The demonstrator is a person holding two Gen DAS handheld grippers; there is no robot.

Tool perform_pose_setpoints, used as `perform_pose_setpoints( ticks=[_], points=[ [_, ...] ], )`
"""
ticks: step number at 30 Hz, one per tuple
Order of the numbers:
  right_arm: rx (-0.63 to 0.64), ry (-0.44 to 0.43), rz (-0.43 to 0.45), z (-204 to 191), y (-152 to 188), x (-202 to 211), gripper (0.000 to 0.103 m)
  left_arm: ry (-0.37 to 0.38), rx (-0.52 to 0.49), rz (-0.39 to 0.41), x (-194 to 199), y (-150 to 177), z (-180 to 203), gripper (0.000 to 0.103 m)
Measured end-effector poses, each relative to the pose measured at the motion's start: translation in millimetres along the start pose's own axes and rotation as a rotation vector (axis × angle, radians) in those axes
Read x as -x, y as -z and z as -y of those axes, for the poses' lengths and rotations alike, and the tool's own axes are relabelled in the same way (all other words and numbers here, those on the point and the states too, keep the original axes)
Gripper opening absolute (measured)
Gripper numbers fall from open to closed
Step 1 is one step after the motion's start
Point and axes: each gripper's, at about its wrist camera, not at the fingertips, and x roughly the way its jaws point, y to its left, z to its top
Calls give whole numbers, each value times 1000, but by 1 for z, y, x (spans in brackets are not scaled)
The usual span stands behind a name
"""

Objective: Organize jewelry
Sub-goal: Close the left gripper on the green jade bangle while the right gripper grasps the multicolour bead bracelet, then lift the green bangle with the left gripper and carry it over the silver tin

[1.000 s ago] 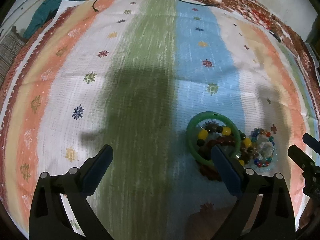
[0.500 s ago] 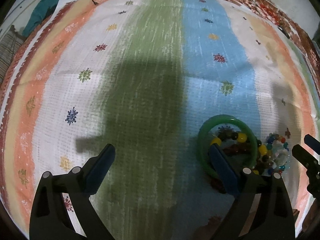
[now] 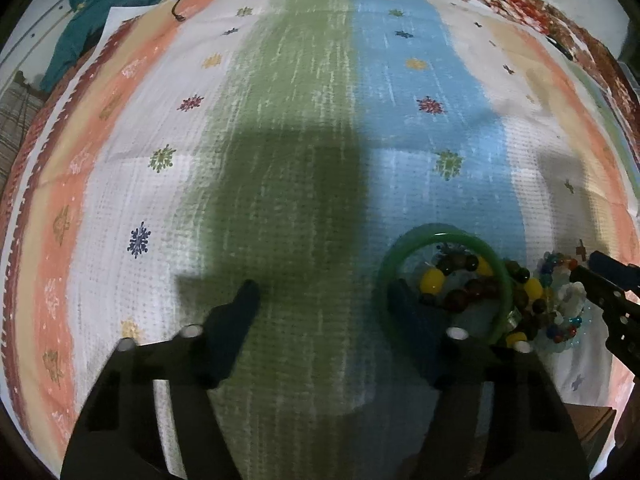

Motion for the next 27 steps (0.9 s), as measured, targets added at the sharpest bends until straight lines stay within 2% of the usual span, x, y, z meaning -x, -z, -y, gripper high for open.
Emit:
perform_pose_setpoints(
  ticks=[2, 4, 7, 8, 9, 16, 27],
  points=[
    [1, -16, -1, -2, -1, 0, 22, 9, -1, 3, 0, 1, -1, 47],
    [8, -19, -2, -5, -1, 0, 17, 19, -4, 4, 0, 2, 0, 38],
    [20, -23, 3, -8, -1, 0, 11, 46, -13, 2, 3, 3, 6, 21],
    [21, -21, 6, -8, -1, 0, 11, 60, -13, 0, 4, 3, 8, 9],
    [20, -22, 7, -8, -1, 0, 11, 66, -11, -3, 5, 4, 12, 7],
    [12, -4, 32, -3, 0, 9, 10, 73, -17, 4, 9, 1, 8, 6],
    [27, 8, 115, -7, 0, 46, 10, 84, -11, 53, 37, -2, 6, 6]
  ],
)
